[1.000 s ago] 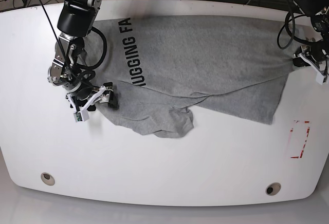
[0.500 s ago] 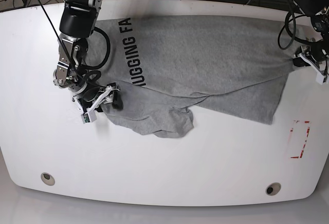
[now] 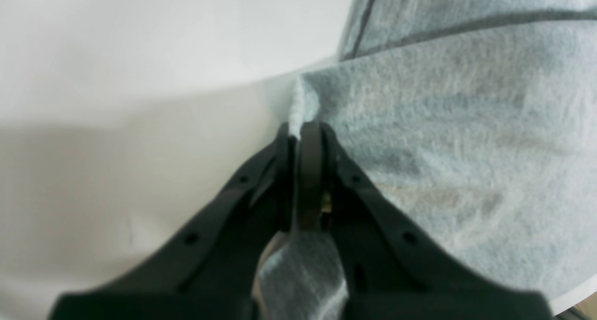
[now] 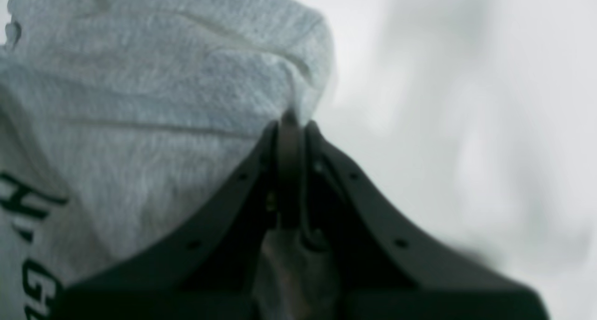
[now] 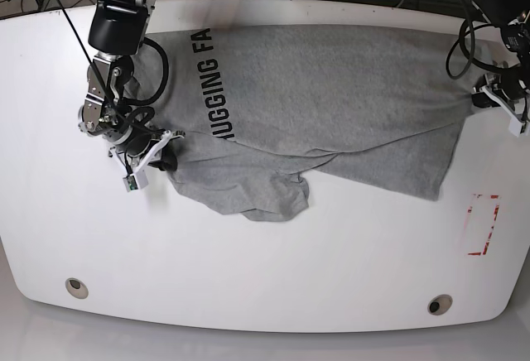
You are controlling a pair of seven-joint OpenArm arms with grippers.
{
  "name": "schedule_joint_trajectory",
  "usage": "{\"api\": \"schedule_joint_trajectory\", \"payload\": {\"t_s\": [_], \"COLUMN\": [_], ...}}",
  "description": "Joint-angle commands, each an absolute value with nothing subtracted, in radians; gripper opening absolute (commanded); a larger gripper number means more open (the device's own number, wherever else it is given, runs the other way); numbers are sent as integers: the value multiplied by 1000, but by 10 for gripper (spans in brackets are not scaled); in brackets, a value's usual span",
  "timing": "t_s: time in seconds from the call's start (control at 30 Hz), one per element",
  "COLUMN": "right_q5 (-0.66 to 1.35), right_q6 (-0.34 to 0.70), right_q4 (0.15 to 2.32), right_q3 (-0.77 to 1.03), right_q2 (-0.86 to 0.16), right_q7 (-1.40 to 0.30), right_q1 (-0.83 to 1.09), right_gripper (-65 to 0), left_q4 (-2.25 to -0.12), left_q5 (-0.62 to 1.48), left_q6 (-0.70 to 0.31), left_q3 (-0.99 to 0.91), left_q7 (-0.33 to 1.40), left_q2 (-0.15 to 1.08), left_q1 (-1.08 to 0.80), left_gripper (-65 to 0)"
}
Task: Fold the T-shirt properly
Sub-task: 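Open the right gripper and move it to grasp the shirt side, then lift the shirt with both grippers and pull it toward the robot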
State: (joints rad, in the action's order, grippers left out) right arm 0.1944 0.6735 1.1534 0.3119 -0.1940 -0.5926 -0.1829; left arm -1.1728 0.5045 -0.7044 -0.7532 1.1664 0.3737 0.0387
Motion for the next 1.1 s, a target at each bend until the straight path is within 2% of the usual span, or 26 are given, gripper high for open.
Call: {"api": "schedule_joint_trajectory", "payload": {"t_s": [0.0,0.3,0.6,0.83,1.07], "right_q5": [183,183,183,183,183], "right_q6": [673,673,673,680,677], "right_q4": [1228,1498,1761,1824,1865], "right_q3": [312,312,366,395,394], "right_q2": [-213,-211,-208,-217,-275], "right_q7": [-634,-753,-885,-947,-986], "right_q1": [-160,-45,35,27,-28], "right_gripper": [-650,-650,-650,-650,-650], "left_q4": [-1216,-1445,-1620,-1633,-1690], "left_q5": [456,460,456,460,461], "left_q6": [-698,-698,-698,-698,-698], "left_q3": [-742,-653,-651,-653,-656], "left_q7": [1205,1205,1211,1222,1296], "left_q2": [378,367,344,344,343], "left_q1": [44,44,50,91,191], "left_gripper": [-650,-650,-650,-650,-650]}}
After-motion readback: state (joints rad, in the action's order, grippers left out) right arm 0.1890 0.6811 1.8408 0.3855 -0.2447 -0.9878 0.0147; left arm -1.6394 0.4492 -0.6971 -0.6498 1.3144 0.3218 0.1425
